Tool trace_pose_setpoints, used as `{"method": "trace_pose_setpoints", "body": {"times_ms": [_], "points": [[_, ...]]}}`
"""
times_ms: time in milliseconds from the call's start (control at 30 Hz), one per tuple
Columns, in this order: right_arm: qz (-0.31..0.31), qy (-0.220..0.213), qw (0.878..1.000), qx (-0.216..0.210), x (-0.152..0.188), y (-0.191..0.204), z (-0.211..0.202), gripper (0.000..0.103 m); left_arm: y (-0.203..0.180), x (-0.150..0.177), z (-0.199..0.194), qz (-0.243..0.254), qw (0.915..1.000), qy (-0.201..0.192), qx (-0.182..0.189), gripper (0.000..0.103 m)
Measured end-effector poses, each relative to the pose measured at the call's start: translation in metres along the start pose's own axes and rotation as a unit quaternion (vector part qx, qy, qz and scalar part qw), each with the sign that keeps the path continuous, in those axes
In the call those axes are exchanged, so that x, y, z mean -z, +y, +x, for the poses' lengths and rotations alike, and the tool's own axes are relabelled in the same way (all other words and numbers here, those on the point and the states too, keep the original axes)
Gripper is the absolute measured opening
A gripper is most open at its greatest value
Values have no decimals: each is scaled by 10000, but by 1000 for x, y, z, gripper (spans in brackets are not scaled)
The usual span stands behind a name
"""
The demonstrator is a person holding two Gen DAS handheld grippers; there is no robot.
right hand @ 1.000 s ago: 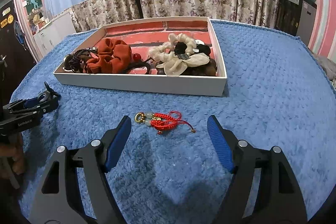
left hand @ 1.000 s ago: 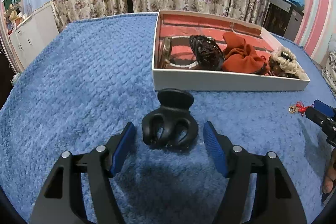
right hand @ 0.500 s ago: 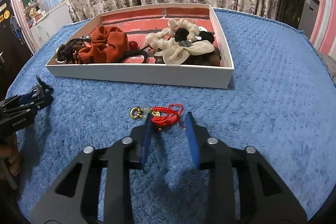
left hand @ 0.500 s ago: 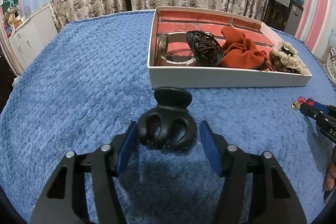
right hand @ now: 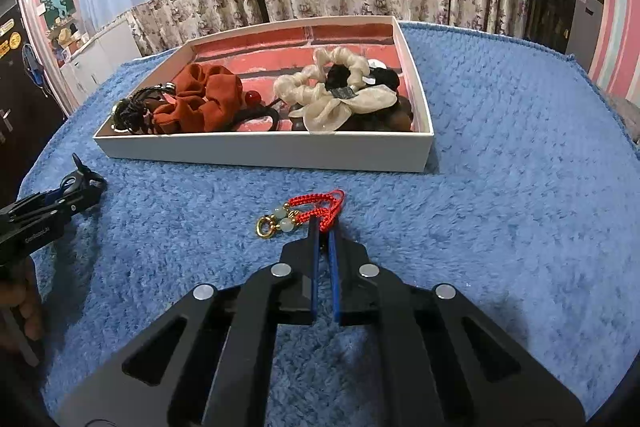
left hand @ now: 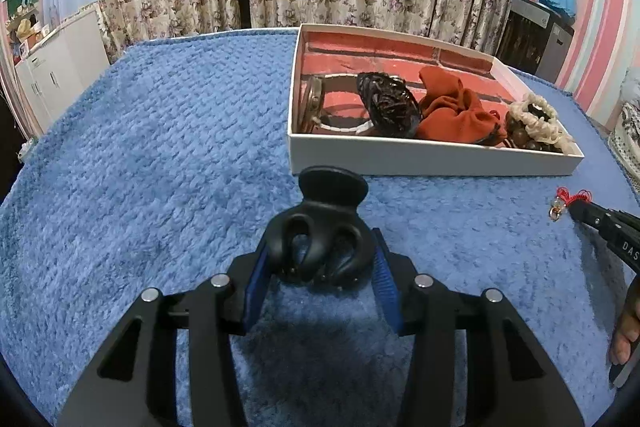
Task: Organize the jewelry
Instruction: 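Grasp the black claw clip with the left gripper while the right gripper grasps the red tassel charm, then lower the claw clip and tassel charm into the tray and open both grippers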
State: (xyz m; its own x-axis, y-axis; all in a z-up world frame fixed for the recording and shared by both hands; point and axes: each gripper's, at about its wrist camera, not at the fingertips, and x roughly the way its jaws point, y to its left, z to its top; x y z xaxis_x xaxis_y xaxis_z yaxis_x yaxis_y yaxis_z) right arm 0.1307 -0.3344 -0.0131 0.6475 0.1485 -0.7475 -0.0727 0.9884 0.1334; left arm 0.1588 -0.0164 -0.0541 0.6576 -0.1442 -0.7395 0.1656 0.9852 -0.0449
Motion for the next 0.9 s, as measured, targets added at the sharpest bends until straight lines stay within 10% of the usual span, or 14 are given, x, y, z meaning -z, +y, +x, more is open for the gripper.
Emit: {"method": "trace_pose_setpoints", "body": {"times_ms": [900], "points": [[-371,-1154,9926,1,-77,13,-63,5,-21,-84,-39,272,9959,-843,197,47]]}}
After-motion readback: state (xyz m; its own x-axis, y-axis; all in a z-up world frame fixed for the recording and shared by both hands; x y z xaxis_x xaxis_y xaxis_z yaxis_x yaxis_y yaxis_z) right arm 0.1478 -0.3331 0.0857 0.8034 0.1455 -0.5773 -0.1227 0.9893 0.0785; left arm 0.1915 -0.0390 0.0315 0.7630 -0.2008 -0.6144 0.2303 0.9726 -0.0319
